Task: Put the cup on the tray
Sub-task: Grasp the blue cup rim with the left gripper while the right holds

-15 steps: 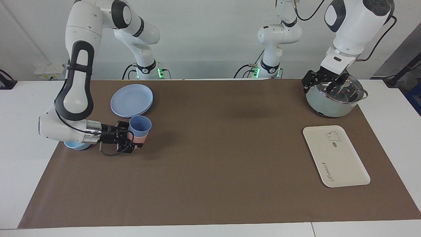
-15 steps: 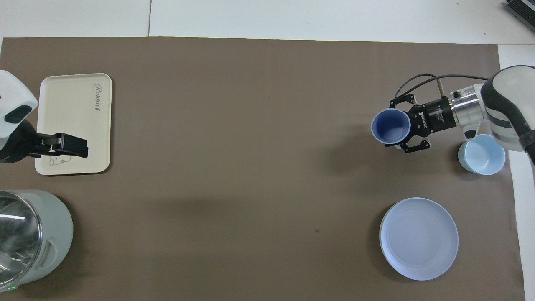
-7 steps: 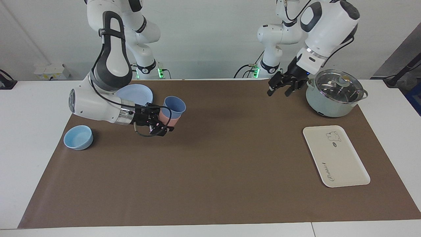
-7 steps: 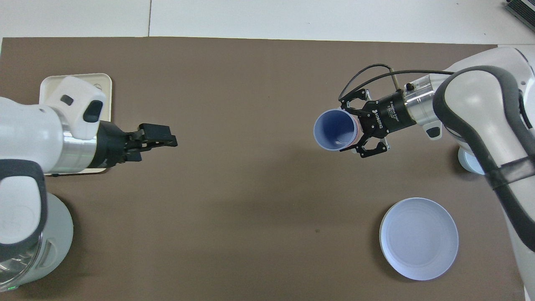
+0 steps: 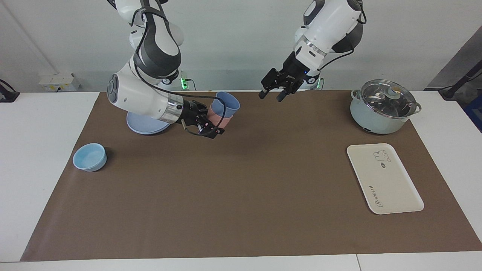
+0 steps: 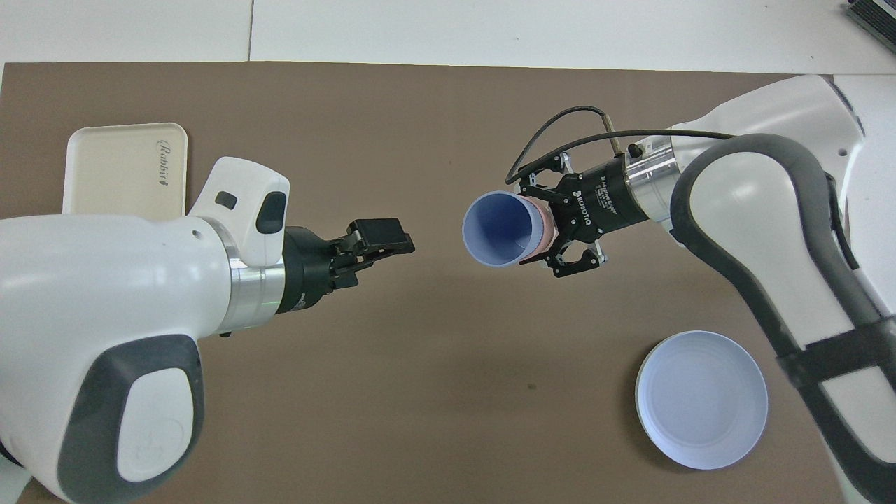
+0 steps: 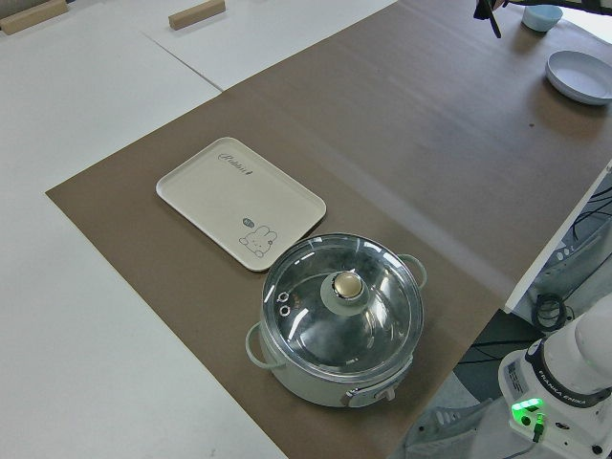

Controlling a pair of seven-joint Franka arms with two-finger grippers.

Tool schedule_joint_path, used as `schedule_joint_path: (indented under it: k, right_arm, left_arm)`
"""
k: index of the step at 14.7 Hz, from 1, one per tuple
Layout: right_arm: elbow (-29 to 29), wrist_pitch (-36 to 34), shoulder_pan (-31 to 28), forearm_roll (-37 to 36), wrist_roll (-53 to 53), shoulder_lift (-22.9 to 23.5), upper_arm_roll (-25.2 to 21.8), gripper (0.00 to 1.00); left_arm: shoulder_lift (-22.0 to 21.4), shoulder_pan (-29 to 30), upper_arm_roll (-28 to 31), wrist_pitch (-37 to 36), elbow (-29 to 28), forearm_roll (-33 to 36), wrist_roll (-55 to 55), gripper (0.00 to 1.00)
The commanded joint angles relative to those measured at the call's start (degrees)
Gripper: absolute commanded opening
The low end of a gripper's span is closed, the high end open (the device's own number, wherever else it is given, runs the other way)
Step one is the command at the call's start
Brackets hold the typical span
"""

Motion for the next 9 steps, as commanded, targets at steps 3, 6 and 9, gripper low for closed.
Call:
schedule_joint_path:
  k: [3, 6, 9]
  right_arm:
    - [-1.45, 1.48, 1.57, 1.24, 3.84, -2.48, -0.03, 0.00]
    - [-1.45, 1.39, 1.75, 0.80, 6.21, -3.10, -0.03, 0.00]
    - [-1.36, 2.79, 3.50, 0.63, 7.44, -3.10, -0.03, 0.00]
  left_arm:
    - [-0.60, -4.63, 0.84, 3.91, -0.46, -0.81, -4.05, 0.84]
    - [-0.52, -5.25, 0.75, 9.16, -1.07, -0.90, -4.05, 0.70]
    - [0.27, -5.51, 0.75, 11.90, -0.81, -0.81, -5.18, 0.69]
